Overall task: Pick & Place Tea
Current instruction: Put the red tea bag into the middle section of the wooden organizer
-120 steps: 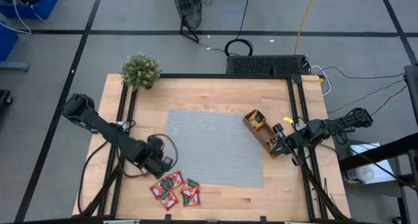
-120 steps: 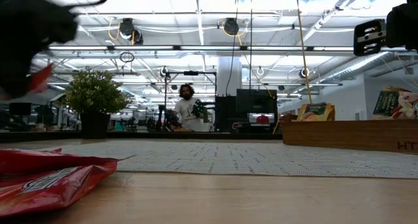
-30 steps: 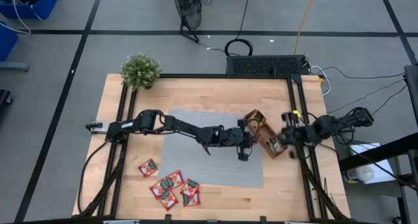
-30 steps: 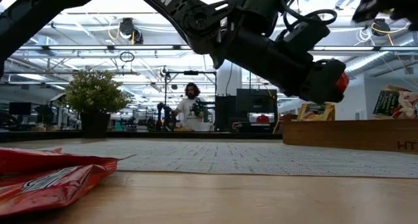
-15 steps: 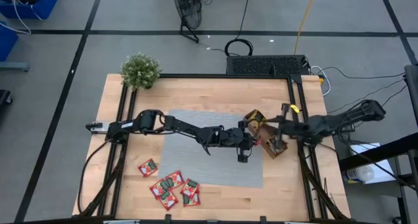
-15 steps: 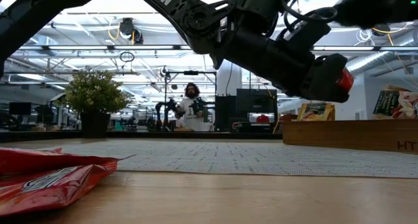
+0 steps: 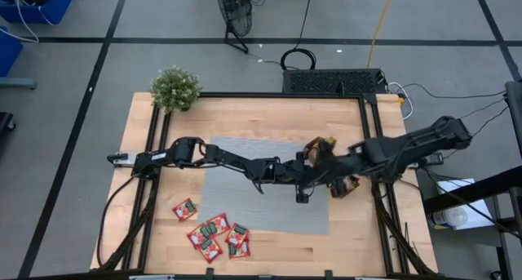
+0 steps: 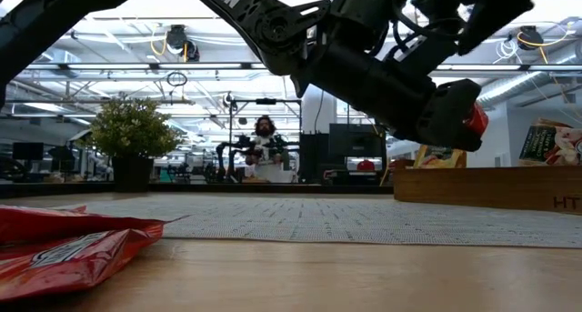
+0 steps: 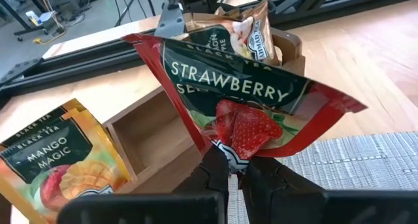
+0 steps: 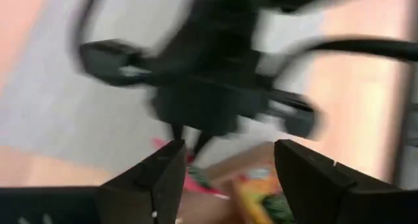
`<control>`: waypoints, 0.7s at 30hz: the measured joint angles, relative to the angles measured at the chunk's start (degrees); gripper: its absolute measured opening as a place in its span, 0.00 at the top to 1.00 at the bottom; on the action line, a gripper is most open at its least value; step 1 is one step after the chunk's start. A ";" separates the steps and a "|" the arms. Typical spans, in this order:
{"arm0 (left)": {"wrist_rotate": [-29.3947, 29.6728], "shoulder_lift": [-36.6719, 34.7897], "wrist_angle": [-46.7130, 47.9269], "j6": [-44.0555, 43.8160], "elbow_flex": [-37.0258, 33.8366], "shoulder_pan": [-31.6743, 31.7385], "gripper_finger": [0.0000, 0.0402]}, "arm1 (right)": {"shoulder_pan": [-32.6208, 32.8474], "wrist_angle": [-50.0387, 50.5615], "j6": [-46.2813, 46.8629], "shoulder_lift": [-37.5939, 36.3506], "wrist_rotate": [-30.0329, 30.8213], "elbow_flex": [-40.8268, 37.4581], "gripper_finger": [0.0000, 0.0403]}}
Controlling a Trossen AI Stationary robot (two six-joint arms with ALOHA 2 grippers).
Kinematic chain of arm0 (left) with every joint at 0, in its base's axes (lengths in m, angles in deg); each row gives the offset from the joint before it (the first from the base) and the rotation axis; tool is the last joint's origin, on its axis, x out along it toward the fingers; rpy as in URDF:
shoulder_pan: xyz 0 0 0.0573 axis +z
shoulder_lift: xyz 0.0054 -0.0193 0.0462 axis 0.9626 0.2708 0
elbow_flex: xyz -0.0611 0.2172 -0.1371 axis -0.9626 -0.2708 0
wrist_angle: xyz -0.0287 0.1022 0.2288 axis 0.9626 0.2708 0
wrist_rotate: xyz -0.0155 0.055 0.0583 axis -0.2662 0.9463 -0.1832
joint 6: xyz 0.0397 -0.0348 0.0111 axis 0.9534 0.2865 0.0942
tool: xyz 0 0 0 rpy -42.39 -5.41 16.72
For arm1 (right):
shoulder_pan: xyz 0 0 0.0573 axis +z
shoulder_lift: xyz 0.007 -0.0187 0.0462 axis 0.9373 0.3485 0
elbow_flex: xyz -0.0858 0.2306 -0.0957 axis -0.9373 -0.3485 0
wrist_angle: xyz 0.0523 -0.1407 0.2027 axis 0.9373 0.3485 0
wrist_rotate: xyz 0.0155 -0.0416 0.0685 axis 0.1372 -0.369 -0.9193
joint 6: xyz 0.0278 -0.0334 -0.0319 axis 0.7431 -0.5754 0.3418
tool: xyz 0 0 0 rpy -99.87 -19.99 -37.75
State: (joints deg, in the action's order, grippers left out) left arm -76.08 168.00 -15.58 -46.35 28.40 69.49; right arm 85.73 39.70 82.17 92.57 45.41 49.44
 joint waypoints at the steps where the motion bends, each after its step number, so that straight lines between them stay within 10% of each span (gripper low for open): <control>1: -0.01 0.01 0.04 -0.04 0.00 -0.01 0.95 | 0.10 1.27 -0.37 1.73 -2.30 0.87 0.47; 21: -1.16 -0.01 0.43 -1.44 -0.04 -0.18 0.94 | -0.38 5.12 -10.92 9.88 -6.51 -2.42 0.78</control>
State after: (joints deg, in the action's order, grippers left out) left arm -77.25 167.99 -15.15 -47.78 28.36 69.31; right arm 85.35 44.82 71.25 102.46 38.90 47.02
